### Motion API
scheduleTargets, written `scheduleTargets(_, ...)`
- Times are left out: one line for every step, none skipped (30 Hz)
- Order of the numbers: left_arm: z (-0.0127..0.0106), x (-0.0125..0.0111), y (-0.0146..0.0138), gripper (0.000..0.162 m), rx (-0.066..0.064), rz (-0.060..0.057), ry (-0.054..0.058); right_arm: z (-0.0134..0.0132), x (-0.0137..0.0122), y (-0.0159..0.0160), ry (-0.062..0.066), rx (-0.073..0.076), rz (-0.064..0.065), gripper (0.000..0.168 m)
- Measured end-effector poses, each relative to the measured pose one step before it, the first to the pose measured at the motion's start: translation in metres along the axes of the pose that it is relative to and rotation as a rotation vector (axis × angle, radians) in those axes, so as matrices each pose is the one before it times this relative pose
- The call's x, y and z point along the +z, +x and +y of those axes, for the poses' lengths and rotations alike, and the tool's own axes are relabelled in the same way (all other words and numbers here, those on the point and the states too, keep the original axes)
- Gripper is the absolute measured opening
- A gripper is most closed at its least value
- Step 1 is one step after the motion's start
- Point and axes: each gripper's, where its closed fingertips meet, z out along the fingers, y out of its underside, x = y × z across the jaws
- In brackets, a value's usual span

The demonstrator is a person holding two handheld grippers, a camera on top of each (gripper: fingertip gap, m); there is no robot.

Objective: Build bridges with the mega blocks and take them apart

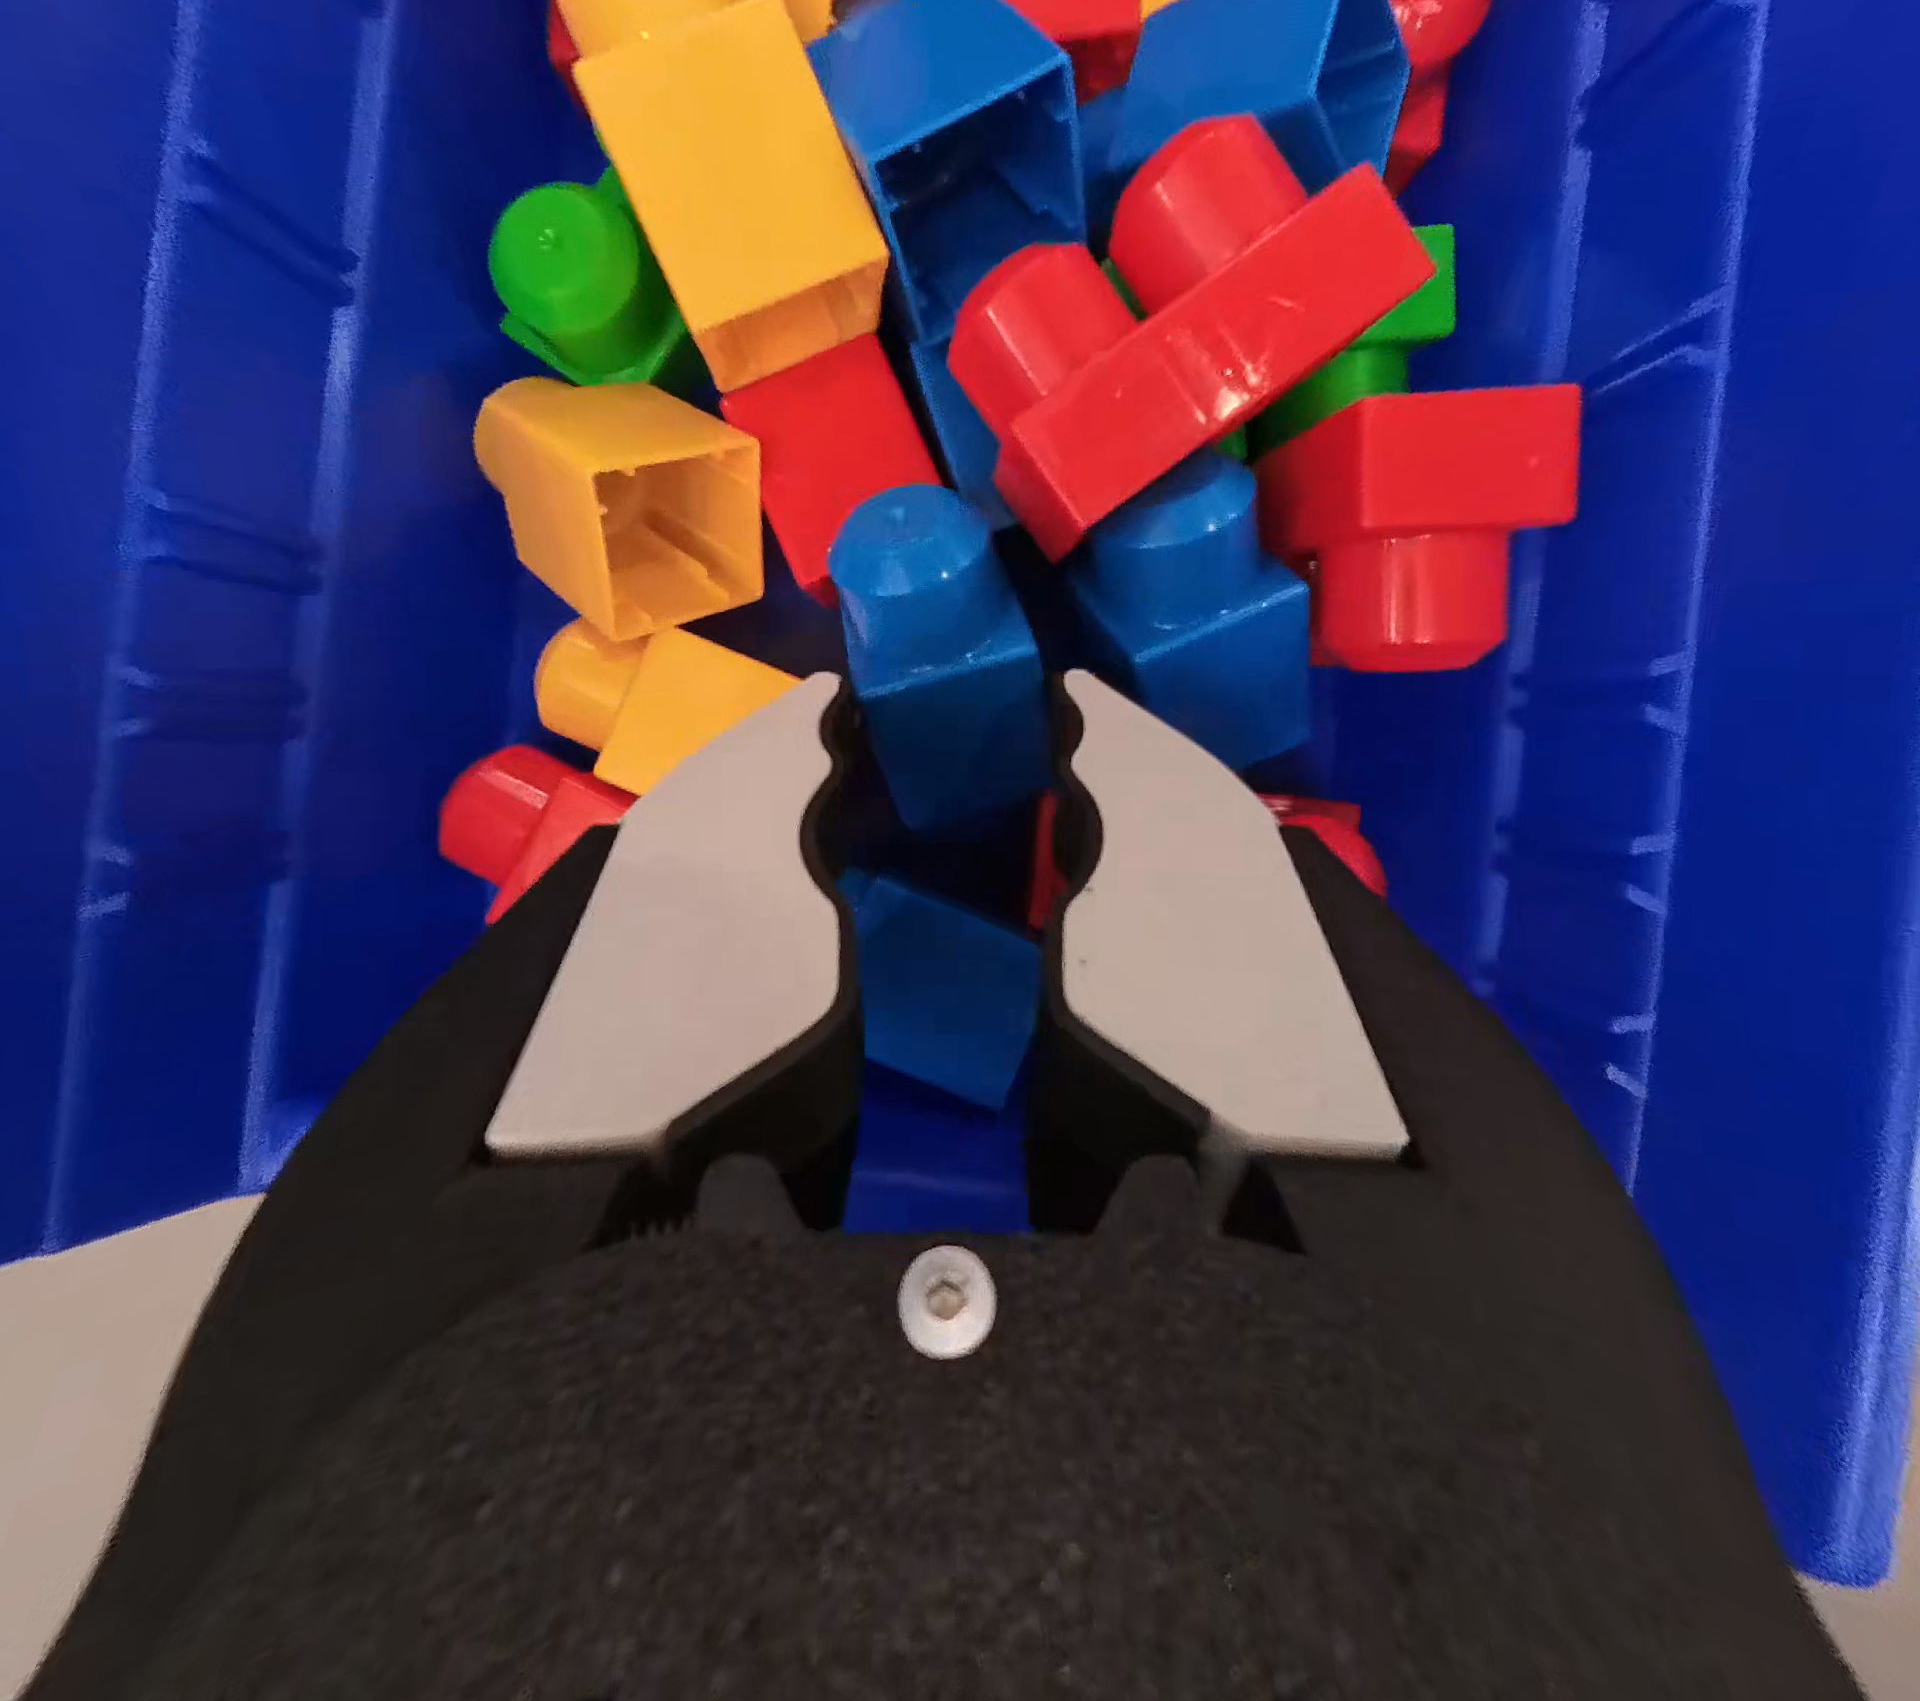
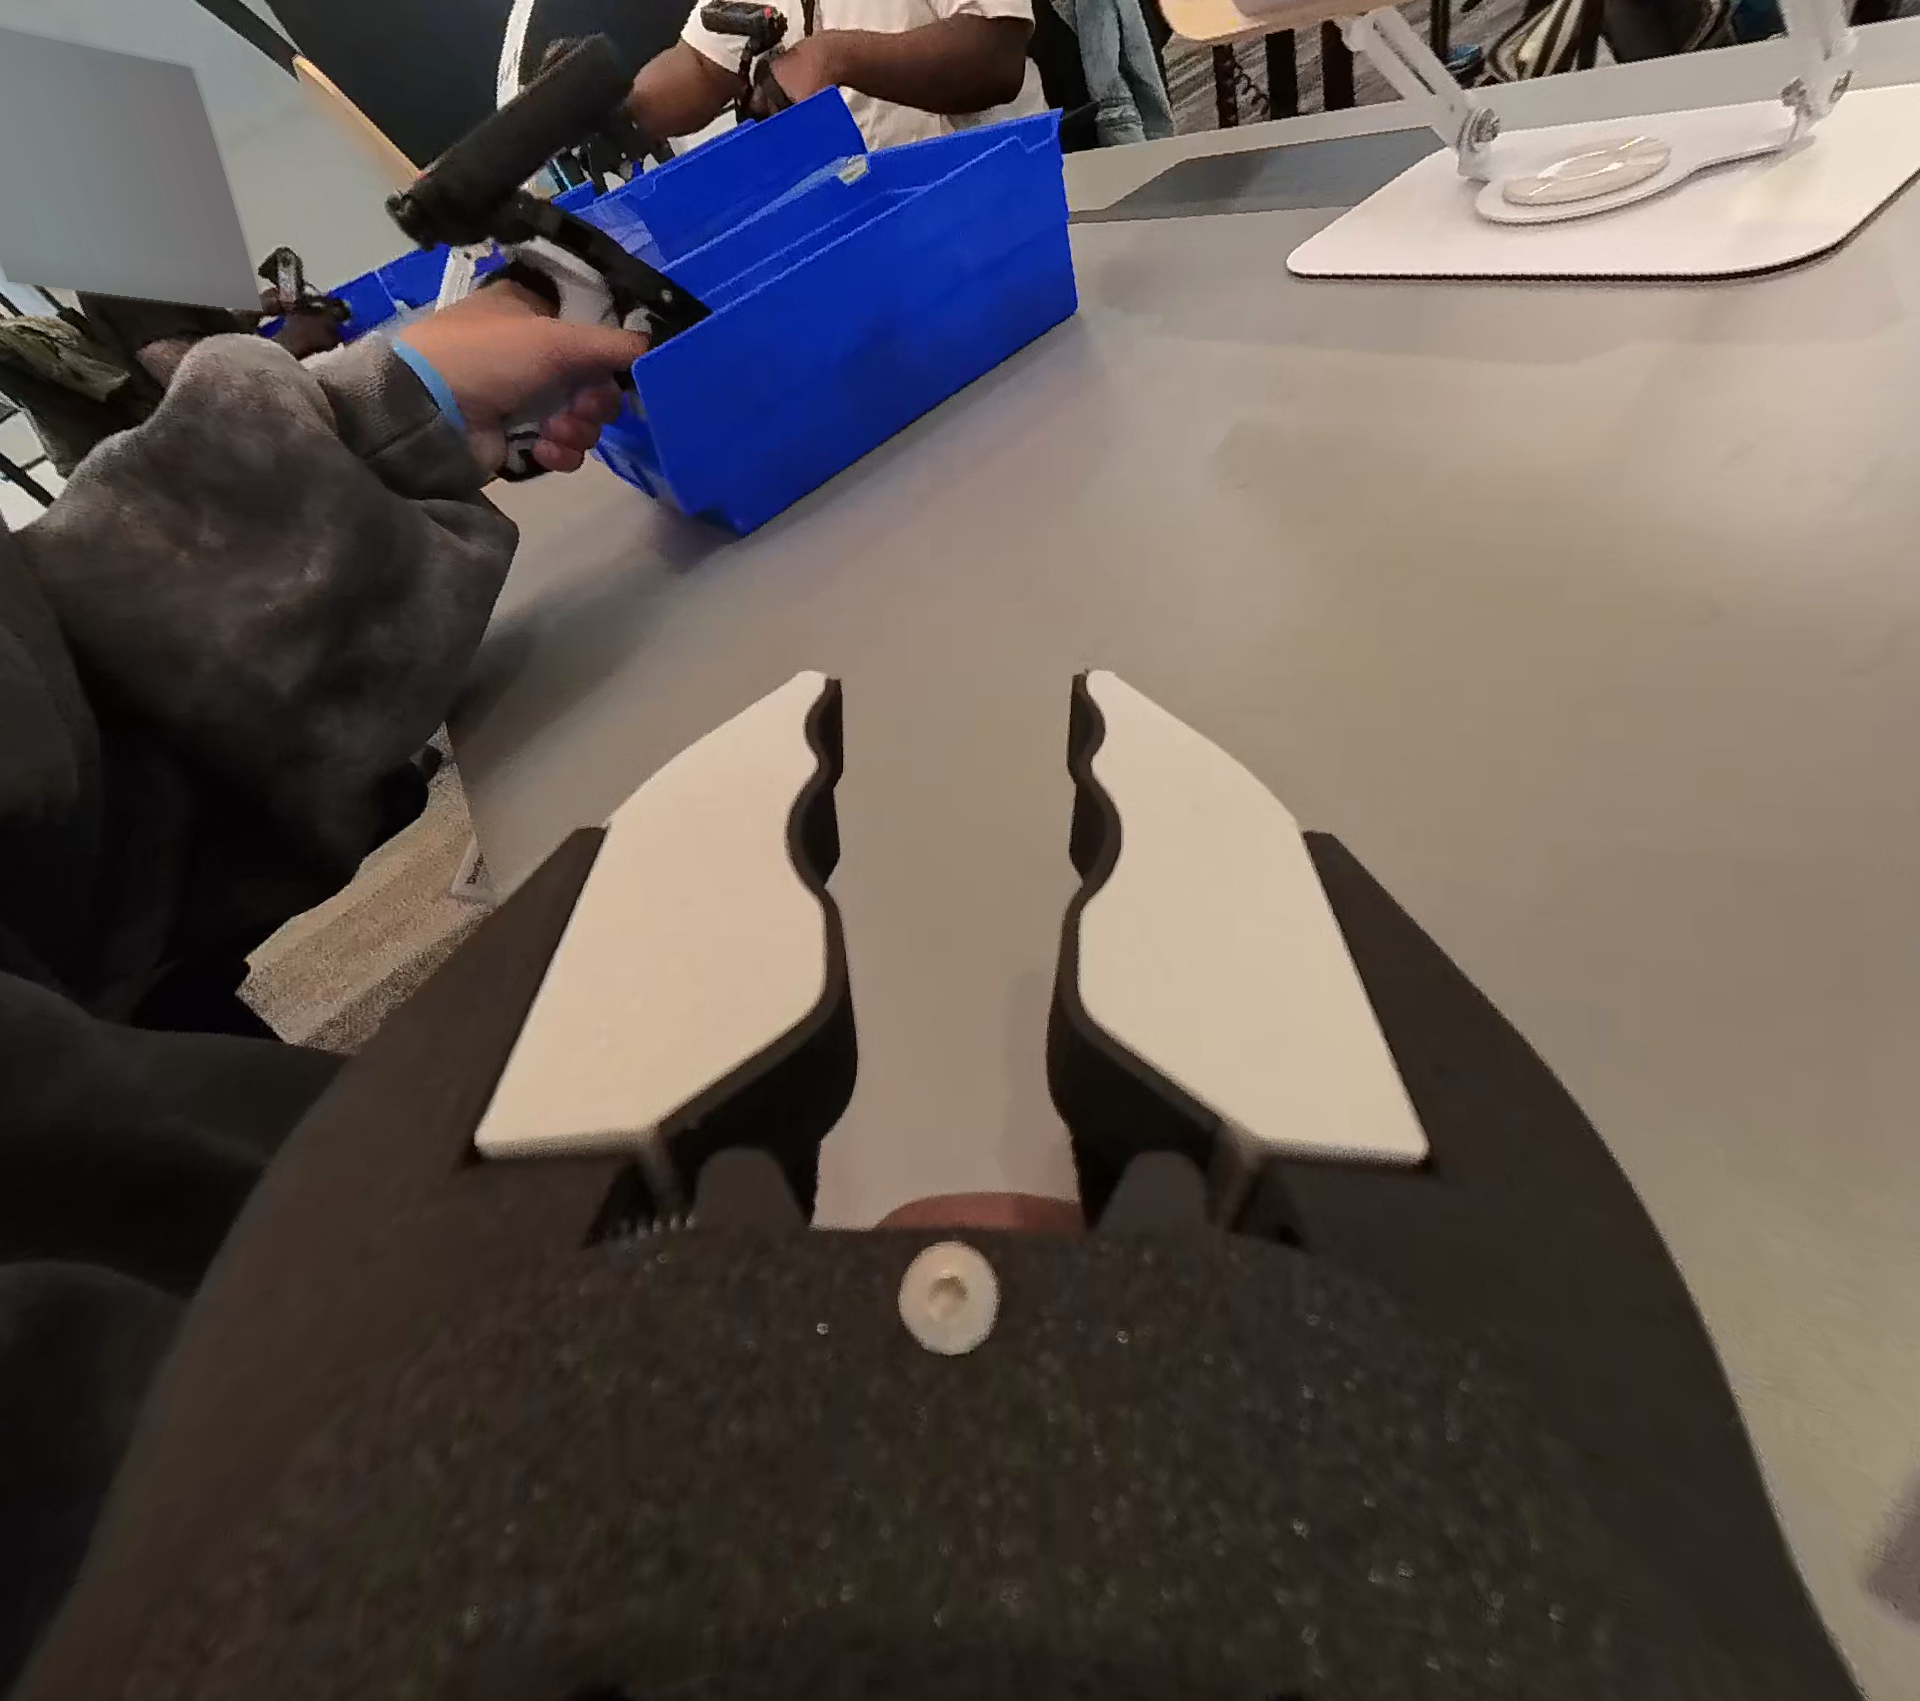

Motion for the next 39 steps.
scheduleTargets(0.00006,-0.00062,0.00068,0.035,0.0144,-0.0011,-0.005,0.00076,0.00081,-0.00028,-0.0051,-0.0048,-0.0006,0.041)
scheduleTargets(0.00001,-0.00108,0.00042,0.034,0.0118,0.0034,-0.0021,0.00072,0.00077,0.00015,-0.0038,-0.001,0.0003,0.041)
scheduleTargets(0.00032,-0.00149,0.00009,0.034,0.0114,0.0057,-0.0027,0.00043,0.00053,0.00019,-0.0025,0.0031,-0.001,0.041)
scheduleTargets(0.00036,-0.00246,-0.00084,0.034,0.0143,0.0032,-0.002,0.00009,0.00022,0.00025,-0.0003,0.0063,-0.0016,0.041)
scheduleTargets(0.00007,-0.00348,-0.00195,0.034,0.0167,-0.0015,0.0005,-0.0001,-0.00009,0.00046,0.0018,0.0083,-0.0011,0.041)
scheduleTargets(-0.00068,-0.0048,-0.00229,0.034,0.0167,-0.0001,0.0054,-0.00013,-0.00019,0.00059,0.002,0.0097,-0.0018,0.04)
scheduleTargets(-0.00188,-0.00643,-0.00217,0.034,0.0127,0.0047,0.0107,-0.00006,-0.00019,0.00047,0.0011,0.011,-0.0024,0.04)
scheduleTargets(-0.00353,-0.00804,-0.00134,0.034,0.0158,0.0129,0.0192,-0.00007,-0.00024,0.00038,0.0029,0.0116,-0.003,0.04)
scheduleTargets(-0.00448,-0.00903,-0.00161,0.034,0.0205,0.0101,0.022,-0.00031,-0.00037,0.0003,0.0043,0.0119,-0.0028,0.04)
scheduleTargets(-0.00532,-0.01004,-0.00328,0.034,0.0191,-0.0022,0.0224,-0.00009,-0.00042,0.00038,0.0036,0.011,-0.002,0.039)
scheduleTargets(-0.00644,-0.01064,-0.00074,0.034,0.0345,0.0091,0.0265,0.00012,-0.00036,0.00043,0.0026,0.0087,-0.0008,0.039)
scheduleTargets(-0.00679,-0.01131,0.0019,0.034,0.0411,0.0199,0.0247,0.0001,-0.00022,0.00045,0.0007,0.005,0.0013,0.039)
scheduleTargets(-0.00692,-0.01153,0.00306,0.034,0.0381,0.0205,0.0189,0.00003,-0.00014,0.00025,-0.0001,0.0003,0.0019,0.039)
scheduleTargets(-0.00769,-0.0112,0.00654,0.034,0.0491,0.0344,0.0182,-0.00027,-0.00029,-0.00031,-0.0003,-0.0048,0.0021,0.039)
scheduleTargets(-0.00739,-0.01014,0.00874,0.034,0.0446,0.0403,0.0085,-0.00067,-0.00036,-0.00046,0.0004,-0.0098,0.0039,0.039)
scheduleTargets(-0.00573,-0.008,0.01024,0.034,0.0447,0.0425,-0.0119,-0.00108,-0.0006,-0.00017,0.0023,-0.0143,0.0077,0.039)
scheduleTargets(-0.00428,-0.00531,0.01206,0.034,0.0569,0.0431,-0.0295,-0.00121,-0.00069,-0.00027,0.0022,-0.0172,0.0091,0.039)
scheduleTargets(-0.00496,-0.00307,0.0116,0.033,0.0625,0.0266,-0.0279,-0.00104,-0.0007,-0.00026,0.0013,-0.0176,0.0091,0.039)
scheduleTargets(-0.00547,-0.00067,0.0115,0.034,0.0643,0.0183,-0.0302,-0.00122,-0.00059,-0.00019,0.0021,-0.0167,0.0095,0.039)
scheduleTargets(-0.00588,0.00154,0.01247,0.034,0.0633,0.0207,-0.0327,-0.00095,-0.00065,-0.00021,0.0017,-0.0149,0.0088,0.039)
scheduleTargets(-0.00787,0.00334,0.01264,0.034,0.0562,0.0182,-0.0212,-0.00089,-0.00041,-0.00042,0.0017,-0.0123,0.0067,0.039)
scheduleTargets(-0.00812,0.00511,0.01302,0.034,0.0495,0.023,-0.0226,-0.00075,-0.00027,-0.00027,0.0025,-0.0095,0.0062,0.039)
scheduleTargets(-0.00757,0.00686,0.01335,0.034,0.0434,0.0289,-0.0261,-0.00039,-0.0001,-0.00002,0.0023,-0.0075,0.0056,0.038)
scheduleTargets(-0.00665,0.00868,0.01287,0.034,0.039,0.0305,-0.0307,0.00063,0.00018,0.0001,-0.0006,-0.0058,0.0044,0.038)
scheduleTargets(-0.00513,0.01013,0.01211,0.034,0.04,0.0308,-0.0402,0.00141,0.00033,0.00028,-0.004,-0.004,0.004,0.038)
scheduleTargets(-0.00429,0.01112,0.01092,0.034,0.041,0.0298,-0.0436,0.0018,0.00024,0.00029,-0.0062,-0.0008,0.0034,0.038)
scheduleTargets(-0.00352,0.01143,0.0088,0.034,0.0418,0.023,-0.0455,0.00146,0.00023,0.00007,-0.0039,0.0019,0.0014,0.037)
scheduleTargets(-0.00363,0.01113,0.00601,0.034,0.0367,0.0125,-0.042,0.00112,-0.00009,-0.0003,-0.0013,0.0029,-0.0008,0.037)
scheduleTargets(-0.00371,0.01033,0.005,0.034,0.0289,0.0136,-0.0371,0.00097,-0.00027,-0.00009,-0.0008,0.0022,-0.0001,0.037)
scheduleTargets(-0.00457,0.0089,0.00436,0.034,0.0265,0.0152,-0.0249,0.00106,-0.00044,0.00013,-0.0016,0.0001,0.0021,0.037)
scheduleTargets(-0.00425,0.00807,0.00355,0.034,0.0228,0.014,-0.0203,0.00109,-0.0006,0.00028,-0.0033,-0.0008,0.0032,0.037)
scheduleTargets(-0.00236,0.00743,0.0024,0.034,0.0172,0.0104,-0.0281,0.00053,-0.0007,0.00017,-0.0017,-0.0012,0.0028,0.036)
scheduleTargets(-0.00206,0.0066,0.00108,0.034,0.0179,0.0013,-0.0251,0.00015,-0.00095,0.00023,0.0,-0.0011,0.0028,0.036)
scheduleTargets(-0.00096,0.00603,0.00171,0.034,0.0202,0.0029,-0.0282,0.0,-0.00094,0.00018,0.0005,-0.0008,0.0028,0.036)
scheduleTargets(-0.00026,0.00504,0.00235,0.034,0.0204,0.0069,-0.0284,-0.00038,-0.00095,0.0003,0.0016,-0.0008,0.0025,0.036)
scheduleTargets(-0.00052,0.00393,0.0026,0.034,0.0186,0.0076,-0.0217,-0.0003,-0.0008,0.0002,0.0014,-0.0004,0.0019,0.036)
scheduleTargets(0.00006,0.00338,0.00306,0.034,0.0176,0.0101,-0.0217,-0.00014,-0.00051,0.0003,0.0001,0.0,0.0015,0.036)
scheduleTargets(-0.00058,0.00264,0.00236,0.034,0.017,0.0051,-0.0152,0.00012,-0.00045,0.00032,-0.0008,0.0005,0.0012,0.036)
scheduleTargets(-0.00118,0.00204,0.0019,0.034,0.011,0.004,-0.0074,0.00005,-0.00028,0.00022,-0.0004,0.0005,0.0006,0.036)
